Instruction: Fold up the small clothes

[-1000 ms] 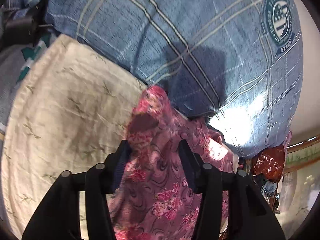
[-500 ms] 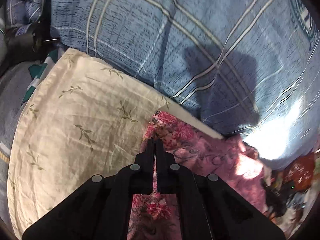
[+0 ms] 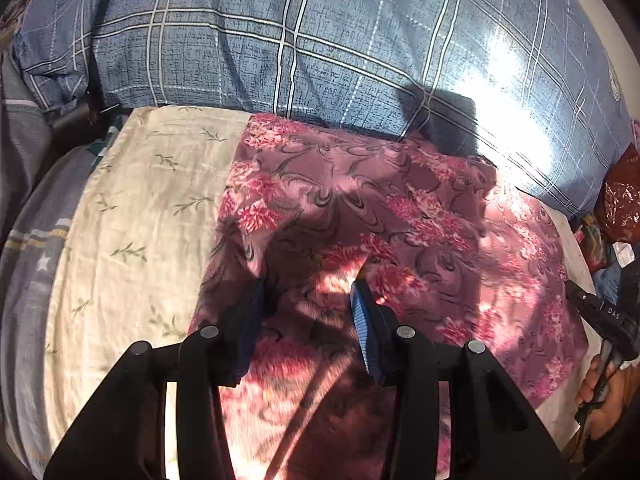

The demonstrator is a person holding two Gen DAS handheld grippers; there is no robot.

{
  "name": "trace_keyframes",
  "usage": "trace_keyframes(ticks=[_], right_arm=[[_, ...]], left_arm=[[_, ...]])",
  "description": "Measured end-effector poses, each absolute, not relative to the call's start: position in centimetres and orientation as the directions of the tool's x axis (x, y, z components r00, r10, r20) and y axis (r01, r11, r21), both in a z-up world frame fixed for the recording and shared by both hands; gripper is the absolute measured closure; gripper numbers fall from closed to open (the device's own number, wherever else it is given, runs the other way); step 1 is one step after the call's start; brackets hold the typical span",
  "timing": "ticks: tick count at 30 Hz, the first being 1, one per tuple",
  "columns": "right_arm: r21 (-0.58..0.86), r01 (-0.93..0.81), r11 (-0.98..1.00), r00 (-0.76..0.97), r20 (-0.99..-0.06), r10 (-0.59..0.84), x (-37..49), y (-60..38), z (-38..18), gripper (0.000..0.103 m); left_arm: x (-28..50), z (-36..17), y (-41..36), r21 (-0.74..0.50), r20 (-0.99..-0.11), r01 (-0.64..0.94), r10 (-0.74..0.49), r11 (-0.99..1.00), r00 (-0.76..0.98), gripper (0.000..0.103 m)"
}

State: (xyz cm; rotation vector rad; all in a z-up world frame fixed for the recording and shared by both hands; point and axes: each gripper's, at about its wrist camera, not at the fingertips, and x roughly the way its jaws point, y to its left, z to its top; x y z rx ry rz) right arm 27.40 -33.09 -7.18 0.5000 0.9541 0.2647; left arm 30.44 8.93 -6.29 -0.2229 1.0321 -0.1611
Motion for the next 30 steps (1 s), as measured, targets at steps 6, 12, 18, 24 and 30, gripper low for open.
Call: trace_keyframes(ticks=[6,12,18,24,30], right_arm=[[0.567,-0.071,0.821,0.675,-0.579,0.458,21.5,-35.0,-2.8,0.070],[0.471,0.014,0.882,0.624,-0.693,0.361,19.0,-34.6,-8.6,0.083],[0.432,-0.093,0.897,0.662,-0.646,0.380,18.0,-32.2,-4.1,0.074],[0.316,-0.088,0.945,0.608,-0.734,0.303,18.3,-28.8,-8.7,0.063],[0.346,-0.074,0.935,0.626,-0.714,0.314,17.7,-25.6,-6.8,0.059]], left_arm=[[25.8,-3.8,10.4,-0.414,-0.751,0.044,-0.368,0.909,0.548,0.050],[25.2,-7.8,10.1,-0.404,-0.800,-0.007,-0.349,0.915,0.487,0.051],[23.9,-4.5,13.4,-0.485,-0.749,-0.036,-0.394,0.874,0.533,0.050],[23.3,-7.9,16.0,-0.545,-0.787,-0.195,-0.417,0.815,0.455,0.049],[23.1,-6.8,18.0,-0.592,-0.745,-0.185,-0.445,0.784,0.497,0.050]])
